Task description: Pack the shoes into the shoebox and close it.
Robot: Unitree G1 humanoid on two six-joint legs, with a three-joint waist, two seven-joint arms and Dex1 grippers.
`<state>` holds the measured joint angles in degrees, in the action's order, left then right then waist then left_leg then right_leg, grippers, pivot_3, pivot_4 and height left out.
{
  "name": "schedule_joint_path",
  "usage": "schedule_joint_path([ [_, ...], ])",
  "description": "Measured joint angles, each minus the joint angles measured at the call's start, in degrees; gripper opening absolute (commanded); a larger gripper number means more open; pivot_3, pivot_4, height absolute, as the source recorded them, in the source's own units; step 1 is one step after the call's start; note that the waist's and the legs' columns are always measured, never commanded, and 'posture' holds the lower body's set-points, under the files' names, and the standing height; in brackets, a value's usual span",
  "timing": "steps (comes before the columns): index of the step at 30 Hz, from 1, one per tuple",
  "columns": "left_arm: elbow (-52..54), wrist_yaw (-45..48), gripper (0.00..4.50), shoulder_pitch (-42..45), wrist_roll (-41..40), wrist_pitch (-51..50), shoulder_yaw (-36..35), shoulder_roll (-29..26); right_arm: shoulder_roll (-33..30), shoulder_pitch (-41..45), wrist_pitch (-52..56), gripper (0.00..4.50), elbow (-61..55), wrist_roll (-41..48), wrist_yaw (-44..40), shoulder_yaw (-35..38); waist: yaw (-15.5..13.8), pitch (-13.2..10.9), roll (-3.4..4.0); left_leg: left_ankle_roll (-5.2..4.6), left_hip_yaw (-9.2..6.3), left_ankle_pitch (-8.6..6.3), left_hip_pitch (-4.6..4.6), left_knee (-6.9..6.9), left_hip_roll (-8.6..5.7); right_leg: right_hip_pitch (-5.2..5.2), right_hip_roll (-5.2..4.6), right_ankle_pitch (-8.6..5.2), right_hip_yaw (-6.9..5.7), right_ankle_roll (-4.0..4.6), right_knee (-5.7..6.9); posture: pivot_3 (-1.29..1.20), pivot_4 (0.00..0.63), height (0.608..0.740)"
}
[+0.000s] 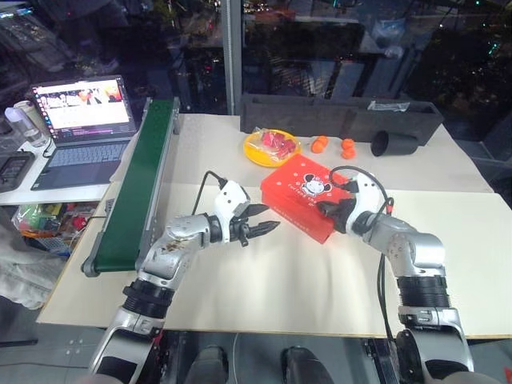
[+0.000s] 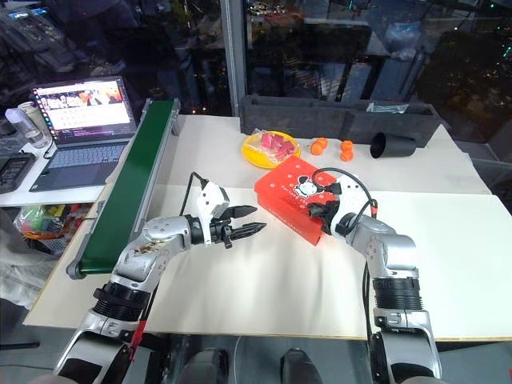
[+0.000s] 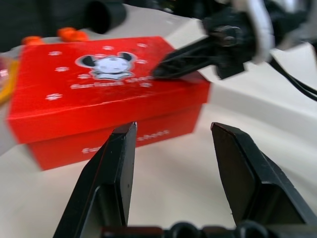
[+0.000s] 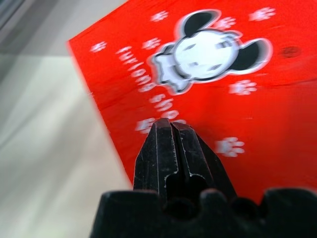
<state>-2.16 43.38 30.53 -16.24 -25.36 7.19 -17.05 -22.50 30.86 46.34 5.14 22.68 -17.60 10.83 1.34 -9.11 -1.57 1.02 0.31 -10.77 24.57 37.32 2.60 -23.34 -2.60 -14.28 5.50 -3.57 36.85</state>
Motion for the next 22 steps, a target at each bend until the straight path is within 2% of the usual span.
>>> schedule_joint_path([
  [5,-1.4,-14.4,2.53,0.0,0.5,-0.9,-8.5,4.8,-5.9,-5.1,-7.8,0.03,-2.2,-9.5,9.9,4.3,-0.6,0.0,-0.01,0.00,0.01,0.00,0.14,-0.05,-0.04,-0.12,-0.04,-0.01,0.01,-0.02,-0.08,0.00,0.150,0.714],
  [8,-2.5,-24.1,2.53,-0.3,2.0,-0.4,-12.3,8.0,-8.6,-10.4,-13.6,0.03,-4.5,-16.6,14.4,4.1,-0.5,0.0,-0.01,0.00,0.02,0.00,0.13,-0.09,-0.05,-0.13,-0.04,-0.01,0.04,-0.02,-0.10,0.00,0.150,0.714],
  [12,-3.9,-31.8,2.53,-2.5,4.7,1.6,-14.4,9.2,-9.0,-13.1,-17.1,0.03,-5.4,-20.8,18.4,5.5,0.4,0.0,-0.01,0.01,0.05,0.00,0.04,-0.09,-0.04,-0.13,-0.03,-0.01,0.11,-0.02,0.01,0.00,0.150,0.714],
  [16,-5.7,-36.5,2.53,-3.7,5.9,2.8,-16.6,9.7,-8.9,-14.2,-19.3,0.03,-4.4,-22.1,19.6,5.9,0.5,0.0,-0.01,0.01,0.05,0.01,-0.02,-0.06,-0.05,-0.07,-0.03,-0.01,0.10,-0.02,0.03,0.00,0.150,0.714],
  [22,-5.8,-37.6,2.53,-4.4,6.2,5.6,-17.6,9.5,-7.8,-14.8,-20.9,0.03,-3.8,-22.1,19.4,5.9,0.3,0.0,-0.01,0.01,0.05,0.00,0.01,-0.07,-0.06,-0.07,-0.03,-0.01,0.09,-0.02,-0.02,0.00,0.150,0.714],
])
